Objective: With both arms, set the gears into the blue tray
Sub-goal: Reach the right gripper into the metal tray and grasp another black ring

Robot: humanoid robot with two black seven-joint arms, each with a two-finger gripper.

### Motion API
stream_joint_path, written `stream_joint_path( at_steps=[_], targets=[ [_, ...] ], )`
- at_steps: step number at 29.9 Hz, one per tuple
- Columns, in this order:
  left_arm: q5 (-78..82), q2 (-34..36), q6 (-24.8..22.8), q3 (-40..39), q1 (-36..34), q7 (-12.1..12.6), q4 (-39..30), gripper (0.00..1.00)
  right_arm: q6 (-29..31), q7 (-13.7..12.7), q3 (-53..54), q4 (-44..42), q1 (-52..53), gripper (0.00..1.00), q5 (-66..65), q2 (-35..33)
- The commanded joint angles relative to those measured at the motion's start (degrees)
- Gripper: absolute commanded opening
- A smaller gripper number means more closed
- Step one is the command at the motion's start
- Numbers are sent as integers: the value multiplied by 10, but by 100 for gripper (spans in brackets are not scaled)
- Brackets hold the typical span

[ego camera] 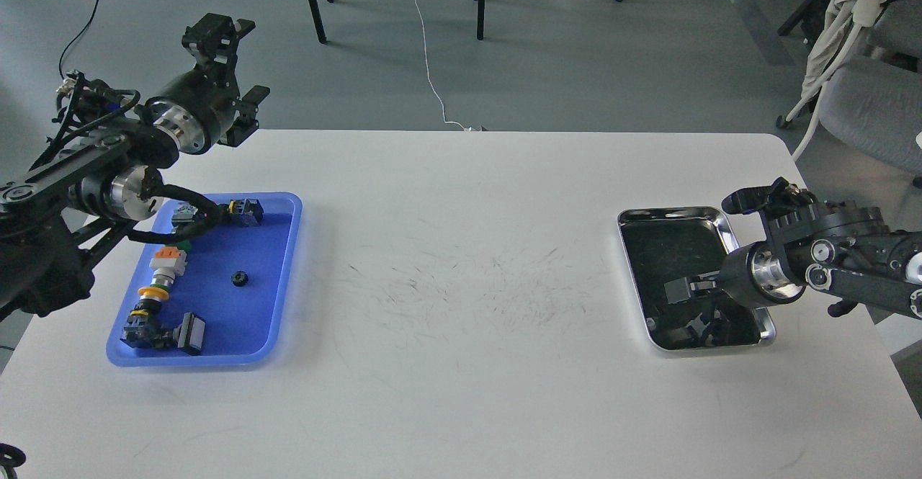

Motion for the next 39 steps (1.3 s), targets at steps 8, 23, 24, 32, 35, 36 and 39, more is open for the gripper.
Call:
stream_joint_path(
  at_steps=[8,23,24,32,35,36,39],
  targets=[
    [1,1,0,1,0,0,0,98,0,1,0,-10,-4,71,0,20],
    [2,1,0,1,0,0,0,98,0,7,0,-17,-12,14,-16,20],
    [2,1,0,1,0,0,0,98,0,7,0,-17,-13,11,-16,20],
    [2,1,0,1,0,0,0,98,0,8,1,-16,-9,4,-16,20],
    [2,-1,1,2,0,0,0,98,0,9,5,-15,-4,2,-14,20],
    [2,-2,1,2,0,0,0,98,0,9,8,-14,-2,2,-14,21],
    [2,-2,1,2,0,0,1,98,-1,9,18,-8,15,2,-9,17]
  ],
)
